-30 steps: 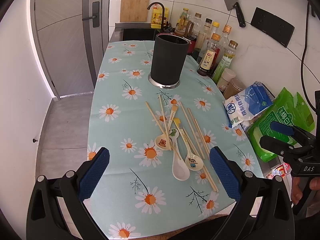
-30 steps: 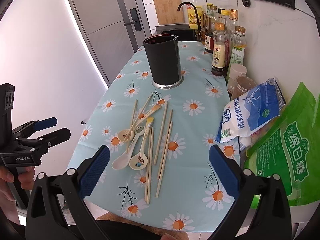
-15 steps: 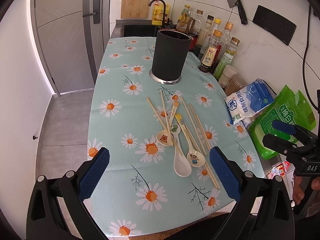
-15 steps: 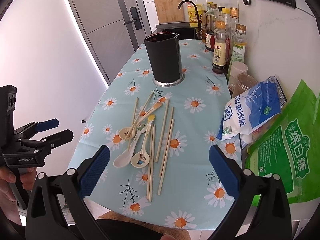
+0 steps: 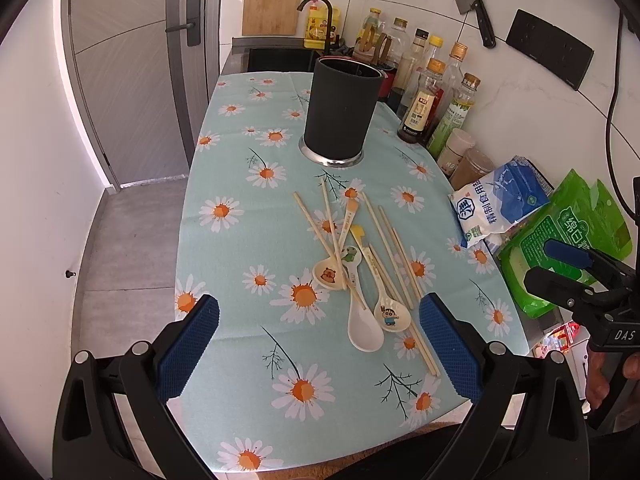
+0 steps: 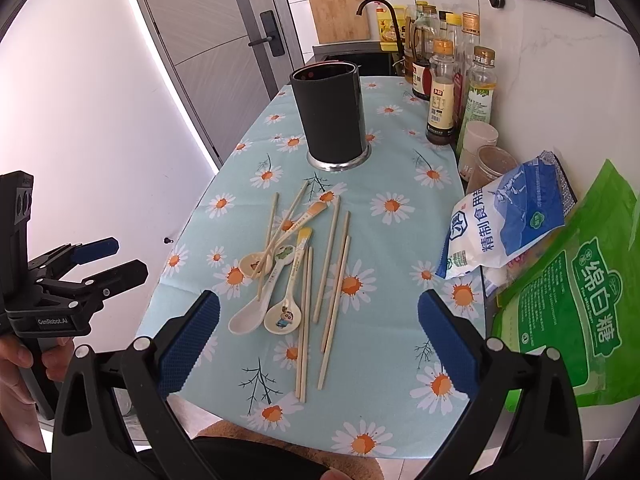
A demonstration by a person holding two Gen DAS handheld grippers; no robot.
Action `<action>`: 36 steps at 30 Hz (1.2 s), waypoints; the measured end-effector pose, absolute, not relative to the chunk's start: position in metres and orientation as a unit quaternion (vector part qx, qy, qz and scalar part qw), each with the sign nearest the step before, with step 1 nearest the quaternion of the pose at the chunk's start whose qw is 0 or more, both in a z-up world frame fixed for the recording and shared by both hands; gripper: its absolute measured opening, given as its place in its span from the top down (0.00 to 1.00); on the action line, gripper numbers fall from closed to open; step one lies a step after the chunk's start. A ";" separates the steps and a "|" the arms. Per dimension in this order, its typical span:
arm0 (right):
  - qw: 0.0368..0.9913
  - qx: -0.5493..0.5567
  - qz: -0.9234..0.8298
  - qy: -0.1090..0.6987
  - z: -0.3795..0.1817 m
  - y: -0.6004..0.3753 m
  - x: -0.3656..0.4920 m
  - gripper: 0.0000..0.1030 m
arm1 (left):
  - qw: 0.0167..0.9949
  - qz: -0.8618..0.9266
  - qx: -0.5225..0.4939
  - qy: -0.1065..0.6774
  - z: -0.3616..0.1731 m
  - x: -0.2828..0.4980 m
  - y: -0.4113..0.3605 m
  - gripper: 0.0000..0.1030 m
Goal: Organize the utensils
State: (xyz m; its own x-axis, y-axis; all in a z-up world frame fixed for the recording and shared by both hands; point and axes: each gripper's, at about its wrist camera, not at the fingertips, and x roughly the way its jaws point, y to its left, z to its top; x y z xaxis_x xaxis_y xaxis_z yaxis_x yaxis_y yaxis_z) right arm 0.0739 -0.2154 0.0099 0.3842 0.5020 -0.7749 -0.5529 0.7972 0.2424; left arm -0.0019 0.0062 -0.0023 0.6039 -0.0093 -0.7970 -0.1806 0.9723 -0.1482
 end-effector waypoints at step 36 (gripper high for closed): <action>0.827 -0.027 0.323 0.459 0.009 -0.209 0.076 0.05 | 0.889 0.047 -0.103 0.444 -0.001 0.002 0.009 0.06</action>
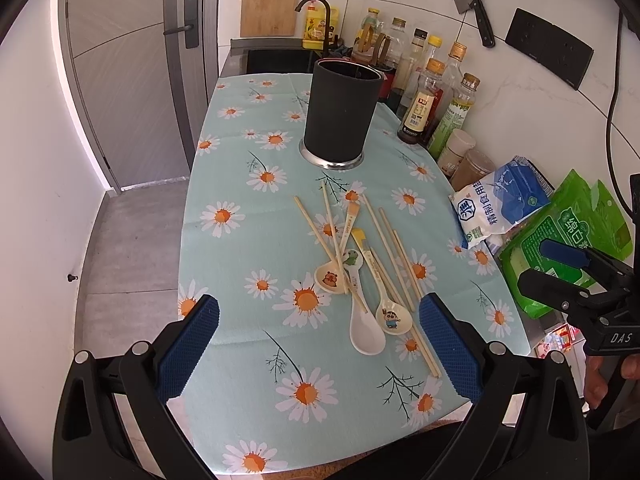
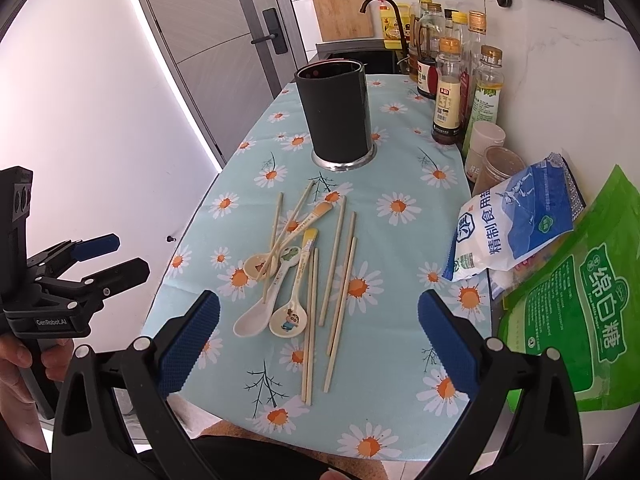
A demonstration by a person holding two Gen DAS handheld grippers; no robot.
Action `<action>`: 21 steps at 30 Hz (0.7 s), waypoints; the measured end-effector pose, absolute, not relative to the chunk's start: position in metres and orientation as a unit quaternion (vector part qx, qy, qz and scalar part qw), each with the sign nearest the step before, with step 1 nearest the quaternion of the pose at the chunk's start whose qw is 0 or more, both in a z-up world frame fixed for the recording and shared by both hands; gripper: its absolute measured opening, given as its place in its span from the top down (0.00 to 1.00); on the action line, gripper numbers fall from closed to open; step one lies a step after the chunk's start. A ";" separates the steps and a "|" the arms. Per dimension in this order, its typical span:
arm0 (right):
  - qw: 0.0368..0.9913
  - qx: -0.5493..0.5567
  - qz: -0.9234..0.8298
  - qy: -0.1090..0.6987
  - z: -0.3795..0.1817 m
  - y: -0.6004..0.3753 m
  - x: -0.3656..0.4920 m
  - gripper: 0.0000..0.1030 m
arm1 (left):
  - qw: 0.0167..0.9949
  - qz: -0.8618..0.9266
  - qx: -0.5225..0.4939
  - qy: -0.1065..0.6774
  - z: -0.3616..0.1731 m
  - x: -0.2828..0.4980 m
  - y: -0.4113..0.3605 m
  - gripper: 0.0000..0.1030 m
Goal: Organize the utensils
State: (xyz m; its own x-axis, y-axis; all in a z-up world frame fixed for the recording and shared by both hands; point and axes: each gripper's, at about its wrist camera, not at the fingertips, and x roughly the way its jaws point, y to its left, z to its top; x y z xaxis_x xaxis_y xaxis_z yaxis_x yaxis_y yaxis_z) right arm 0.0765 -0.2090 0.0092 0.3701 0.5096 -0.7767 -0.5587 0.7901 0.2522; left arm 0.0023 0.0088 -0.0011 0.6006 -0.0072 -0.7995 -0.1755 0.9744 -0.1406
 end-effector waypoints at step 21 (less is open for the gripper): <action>0.819 -0.005 0.314 0.479 0.001 -0.212 0.095 0.05 | 0.881 0.022 -0.110 0.460 -0.006 0.014 0.020 0.06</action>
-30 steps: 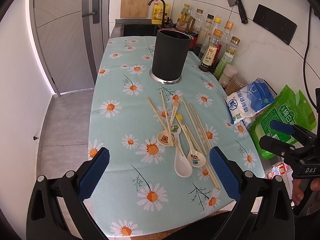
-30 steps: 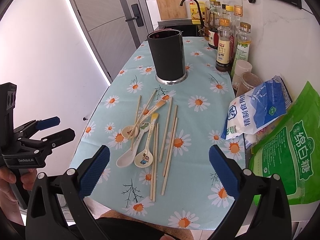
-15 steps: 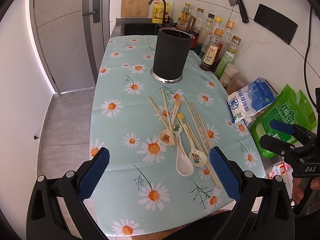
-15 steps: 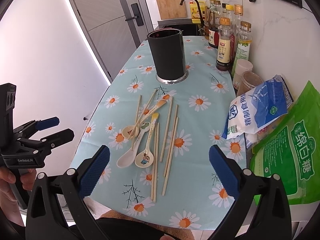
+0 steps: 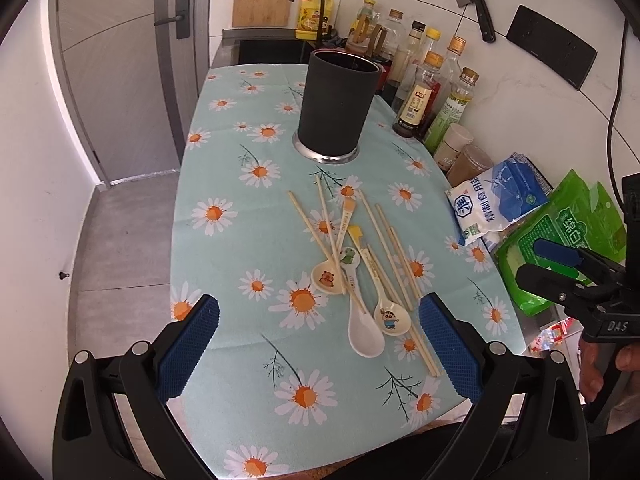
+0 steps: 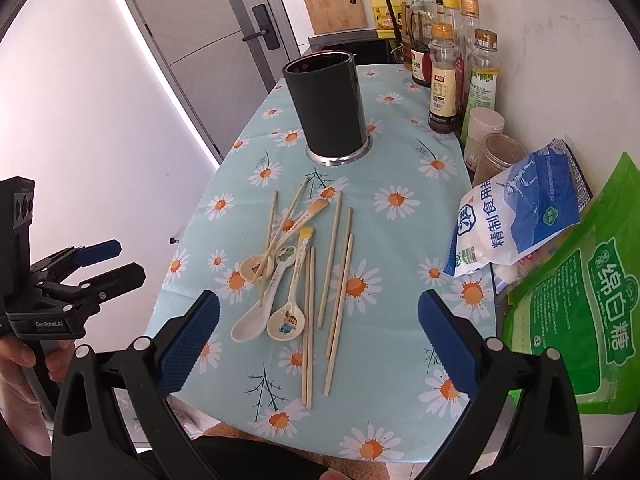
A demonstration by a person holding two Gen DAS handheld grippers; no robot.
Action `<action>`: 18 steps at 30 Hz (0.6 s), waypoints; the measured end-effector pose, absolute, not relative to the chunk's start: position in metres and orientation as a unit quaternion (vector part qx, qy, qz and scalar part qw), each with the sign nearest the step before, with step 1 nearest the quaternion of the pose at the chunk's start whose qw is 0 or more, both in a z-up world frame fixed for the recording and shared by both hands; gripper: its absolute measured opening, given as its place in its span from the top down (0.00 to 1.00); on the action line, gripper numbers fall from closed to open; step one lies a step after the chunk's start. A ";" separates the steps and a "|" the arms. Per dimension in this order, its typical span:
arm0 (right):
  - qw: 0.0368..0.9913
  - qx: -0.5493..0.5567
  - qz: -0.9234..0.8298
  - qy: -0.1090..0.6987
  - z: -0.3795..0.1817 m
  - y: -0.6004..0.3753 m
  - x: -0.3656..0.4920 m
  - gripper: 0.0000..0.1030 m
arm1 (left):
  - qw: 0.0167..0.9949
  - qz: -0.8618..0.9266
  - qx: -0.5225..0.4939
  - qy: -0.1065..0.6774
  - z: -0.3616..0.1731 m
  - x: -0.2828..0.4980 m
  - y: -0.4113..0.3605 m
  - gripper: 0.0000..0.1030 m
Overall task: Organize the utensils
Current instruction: 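Grasp a wooden chopstick with the left tool while the right tool grasps another chopstick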
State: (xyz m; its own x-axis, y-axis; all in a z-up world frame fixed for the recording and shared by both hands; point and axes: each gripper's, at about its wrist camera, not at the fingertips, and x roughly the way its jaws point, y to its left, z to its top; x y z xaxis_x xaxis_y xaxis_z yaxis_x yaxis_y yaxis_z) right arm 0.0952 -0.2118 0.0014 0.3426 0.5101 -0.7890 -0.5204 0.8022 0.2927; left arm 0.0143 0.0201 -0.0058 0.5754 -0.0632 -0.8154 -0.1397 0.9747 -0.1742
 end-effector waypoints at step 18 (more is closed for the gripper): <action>0.739 0.128 0.293 0.593 -0.056 -0.200 0.191 0.23 | 0.807 -0.107 -0.152 0.560 -0.058 0.164 0.052 0.38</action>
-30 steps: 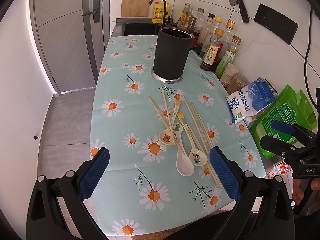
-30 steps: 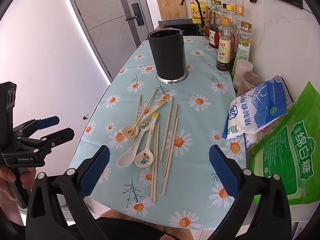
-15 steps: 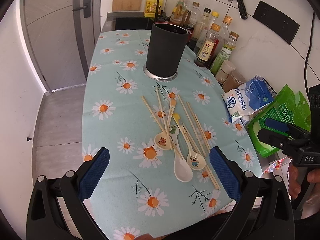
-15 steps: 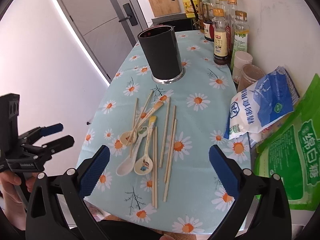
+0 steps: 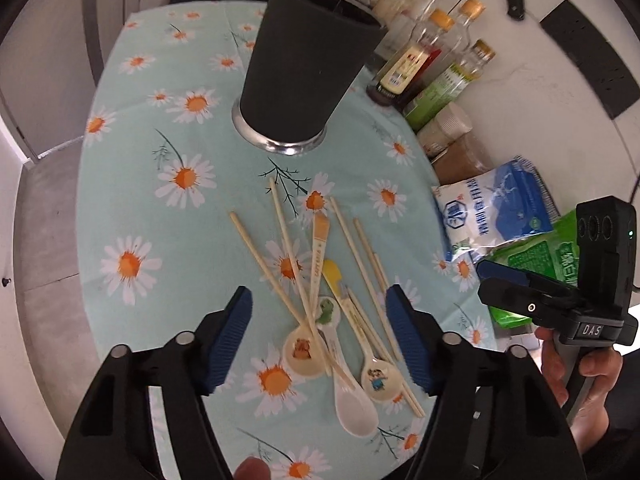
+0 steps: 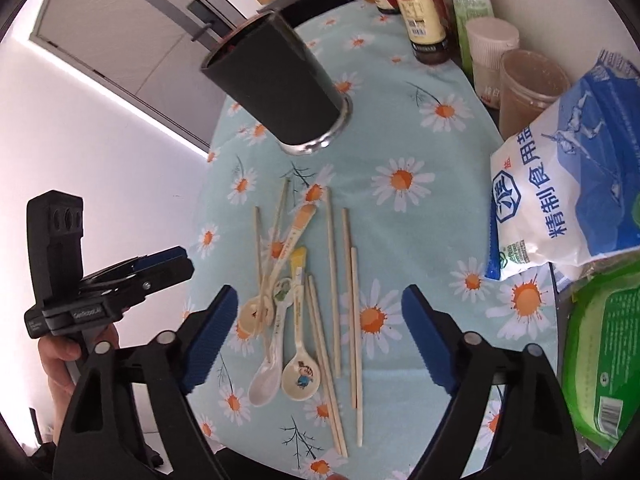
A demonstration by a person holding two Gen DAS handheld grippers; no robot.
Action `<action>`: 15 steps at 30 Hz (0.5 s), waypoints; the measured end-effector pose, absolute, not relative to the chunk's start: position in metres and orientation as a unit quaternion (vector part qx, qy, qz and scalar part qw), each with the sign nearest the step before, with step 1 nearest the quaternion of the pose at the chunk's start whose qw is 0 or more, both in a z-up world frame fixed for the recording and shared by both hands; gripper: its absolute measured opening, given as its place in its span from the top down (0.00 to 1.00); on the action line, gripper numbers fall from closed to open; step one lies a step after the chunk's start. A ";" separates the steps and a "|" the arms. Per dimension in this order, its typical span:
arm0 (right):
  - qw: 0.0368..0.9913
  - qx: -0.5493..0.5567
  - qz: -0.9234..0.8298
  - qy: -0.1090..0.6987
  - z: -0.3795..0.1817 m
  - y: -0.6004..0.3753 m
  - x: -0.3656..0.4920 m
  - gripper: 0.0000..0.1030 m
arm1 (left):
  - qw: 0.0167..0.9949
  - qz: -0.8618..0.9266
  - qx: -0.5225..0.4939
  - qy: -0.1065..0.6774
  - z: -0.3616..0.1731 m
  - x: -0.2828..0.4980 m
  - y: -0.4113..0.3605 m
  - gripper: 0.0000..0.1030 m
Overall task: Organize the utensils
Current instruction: 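Grasp a wooden chopstick with the left tool while the right tool grasps another chopstick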
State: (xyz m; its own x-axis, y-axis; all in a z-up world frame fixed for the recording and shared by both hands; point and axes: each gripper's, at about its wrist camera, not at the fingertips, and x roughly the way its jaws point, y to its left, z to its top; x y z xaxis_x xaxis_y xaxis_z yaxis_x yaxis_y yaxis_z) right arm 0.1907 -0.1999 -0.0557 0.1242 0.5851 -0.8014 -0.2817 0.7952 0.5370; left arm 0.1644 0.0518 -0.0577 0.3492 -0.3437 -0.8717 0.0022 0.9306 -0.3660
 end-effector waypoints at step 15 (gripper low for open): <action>0.647 0.088 0.258 0.712 -0.112 -0.166 0.220 0.59 | 0.719 -0.084 -0.123 0.679 -0.117 0.241 0.046 0.70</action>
State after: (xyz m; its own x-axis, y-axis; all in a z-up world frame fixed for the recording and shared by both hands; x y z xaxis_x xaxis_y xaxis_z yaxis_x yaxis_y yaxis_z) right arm 0.2203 -0.1659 -0.1120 -0.1481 0.4592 -0.8759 -0.2077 0.8514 0.4816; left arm 0.2408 0.0456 -0.1167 0.0629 -0.2868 -0.9559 -0.0461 0.9560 -0.2899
